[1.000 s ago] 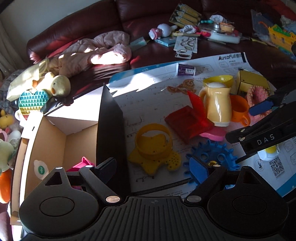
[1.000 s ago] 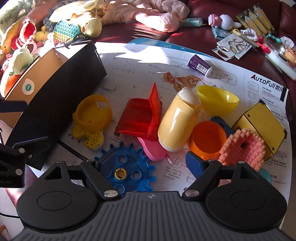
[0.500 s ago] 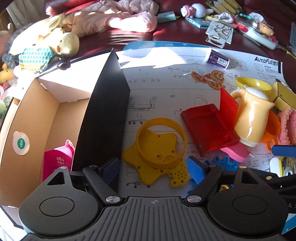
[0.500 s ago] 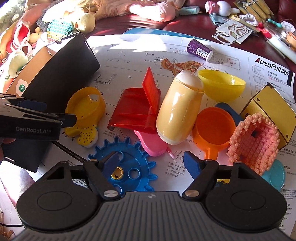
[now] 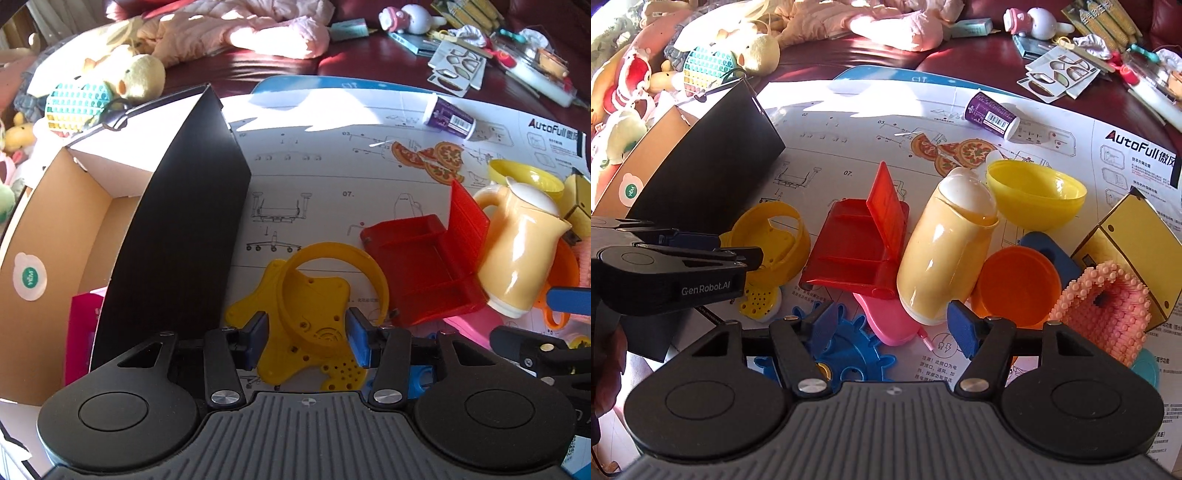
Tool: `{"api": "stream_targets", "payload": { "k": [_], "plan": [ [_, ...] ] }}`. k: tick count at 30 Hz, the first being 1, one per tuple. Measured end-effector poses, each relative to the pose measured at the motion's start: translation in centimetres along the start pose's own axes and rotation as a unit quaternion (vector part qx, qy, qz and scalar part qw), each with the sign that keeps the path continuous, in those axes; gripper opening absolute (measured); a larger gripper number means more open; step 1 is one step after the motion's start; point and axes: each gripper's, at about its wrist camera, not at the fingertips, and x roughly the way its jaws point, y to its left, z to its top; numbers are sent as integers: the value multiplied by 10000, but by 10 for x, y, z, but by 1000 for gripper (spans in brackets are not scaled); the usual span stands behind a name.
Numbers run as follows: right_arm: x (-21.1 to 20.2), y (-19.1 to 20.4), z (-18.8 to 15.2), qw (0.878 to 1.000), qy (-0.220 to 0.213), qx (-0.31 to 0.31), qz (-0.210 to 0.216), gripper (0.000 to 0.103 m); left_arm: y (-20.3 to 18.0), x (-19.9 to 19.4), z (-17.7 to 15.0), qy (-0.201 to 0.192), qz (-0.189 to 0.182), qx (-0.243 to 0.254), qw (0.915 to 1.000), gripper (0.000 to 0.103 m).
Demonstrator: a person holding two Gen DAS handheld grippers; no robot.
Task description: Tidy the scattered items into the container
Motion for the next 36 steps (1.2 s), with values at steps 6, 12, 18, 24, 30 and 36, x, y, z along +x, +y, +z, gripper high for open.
{"api": "stream_targets", "payload": {
  "k": [6, 12, 18, 24, 30, 36],
  "plan": [
    [-6, 6, 11, 9997, -164, -79, 134, 70, 22, 19, -5, 388, -107, -757, 9963, 58],
    [-1, 24, 24, 9990, -199, -277, 304, 67, 26, 11, -20, 345, -247, -576, 9974, 47],
    [19, 47, 22, 9976, 65, -488, 481, 51, 29, 23, -38, 709, -327, -335, 9964, 39],
    [32, 66, 14, 9944, 309, -691, 742, 50, 33, 18, -39, 636, -522, -299, 9962, 42],
    [31, 67, 0, 9927, 454, -751, 831, 48, 28, 12, -44, 500, -669, -5, 9965, 44],
    [16, 79, 1, 9894, 316, -961, 1044, 47, 29, 2, -54, 412, -861, 71, 9954, 46]
  ]
}}
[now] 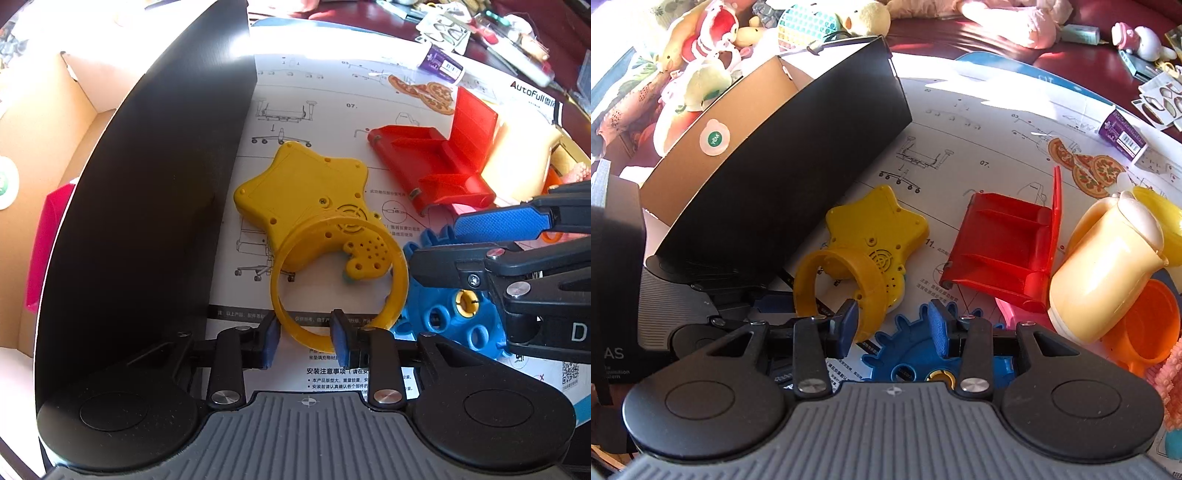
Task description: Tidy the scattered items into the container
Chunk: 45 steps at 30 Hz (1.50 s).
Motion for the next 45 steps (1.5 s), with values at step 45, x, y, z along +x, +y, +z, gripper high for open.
{"api": "stream_targets", "payload": {
  "k": [45],
  "plan": [
    [6, 10, -9, 9988, 164, 200, -421, 9, -17, -22, 3, -375, -217, 758, 9962, 13]
  ]
}}
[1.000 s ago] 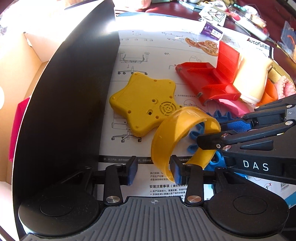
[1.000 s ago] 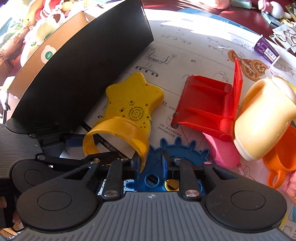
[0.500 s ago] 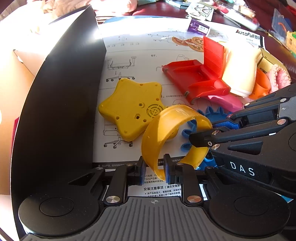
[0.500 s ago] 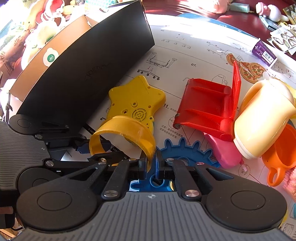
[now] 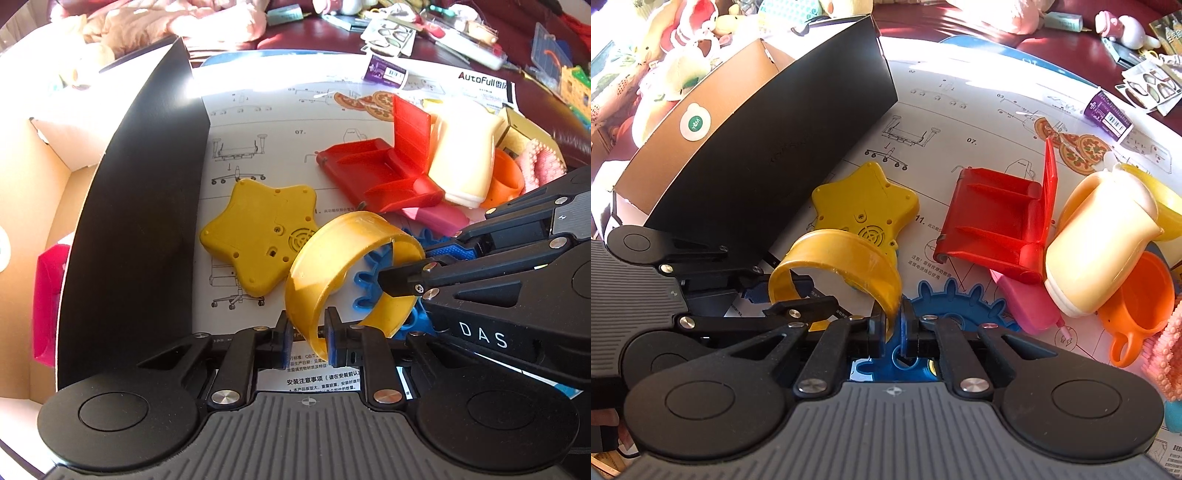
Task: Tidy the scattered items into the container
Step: 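Lift the yellow star toy with the left tool and carry it over the box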
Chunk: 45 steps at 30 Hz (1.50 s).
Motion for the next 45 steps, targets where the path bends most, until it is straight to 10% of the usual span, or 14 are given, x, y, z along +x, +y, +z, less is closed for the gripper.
{"api": "stream_targets", "payload": {
  "k": [25, 36, 45],
  "plan": [
    [-75, 16, 29, 9959, -844, -262, -198, 8, -2, -82, 36, -832, 224, -38, 9963, 12],
    [-79, 85, 80, 9876, -1214, -989, 77, 8, 83, -132, 39, -1200, 605, -638, 9889, 13],
    [-26, 142, 100, 9861, -745, -1430, 401, 8, 156, -115, 6, -768, 736, -1429, 9840, 12]
  ]
}}
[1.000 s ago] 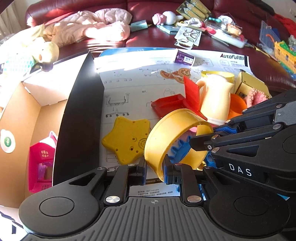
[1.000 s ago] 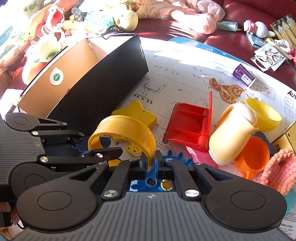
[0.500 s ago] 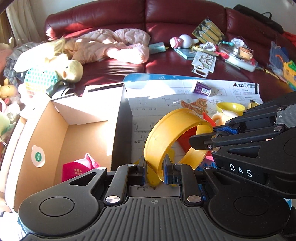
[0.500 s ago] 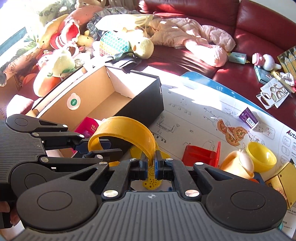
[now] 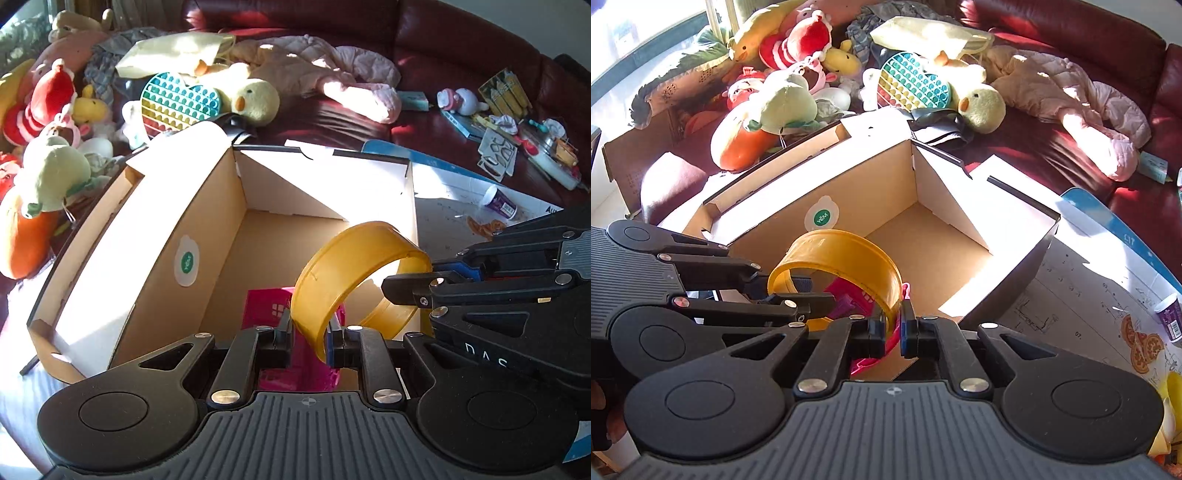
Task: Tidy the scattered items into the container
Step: 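Lift the yellow star toy with the left tool and carry it over the box, then lower the yellow toy onto the pink house and open the left tool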
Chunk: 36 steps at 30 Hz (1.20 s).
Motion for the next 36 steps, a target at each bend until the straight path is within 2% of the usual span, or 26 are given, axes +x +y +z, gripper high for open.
{"api": "stream_targets", "payload": {
  "k": [7, 16, 17, 18, 20, 23, 25, 27, 30, 36],
  "plan": [
    [31, 2, -9, 9987, 491, 42, 144, 9, 12, 25, -18, 361, -52, -116, 9993, 12],
    [45, 0, -8, 9973, 692, 108, 228, 12, 18, 38, -21, 525, -70, -205, 9984, 15],
    [45, 0, -7, 9973, 694, 135, 221, 13, 19, 38, -20, 523, -64, -253, 9983, 33],
    [45, -2, -7, 9972, 689, 167, 224, 14, 21, 38, -21, 520, -58, -302, 9982, 40],
    [44, -5, -5, 9973, 660, 250, 217, 18, 27, 38, -21, 479, 75, -420, 9979, 64],
    [39, -13, -3, 9977, 507, 405, 202, 37, 38, 36, -20, 398, 254, -657, 9967, 81],
    [33, -15, -2, 9982, 326, 455, 200, 64, 44, 34, -20, 401, 255, -760, 9960, 81],
    [28, -13, 1, 9991, 129, 388, 133, 74, 46, 33, -20, 384, 293, -781, 9958, 81],
    [27, -9, 4, 9996, 81, 254, 2, 77, 44, 33, -20, 374, 345, -764, 9958, 81],
    [25, -12, 3, 9995, 53, 318, 55, 78, 42, 30, -19, 329, 376, -730, 9961, 82]
  ]
}}
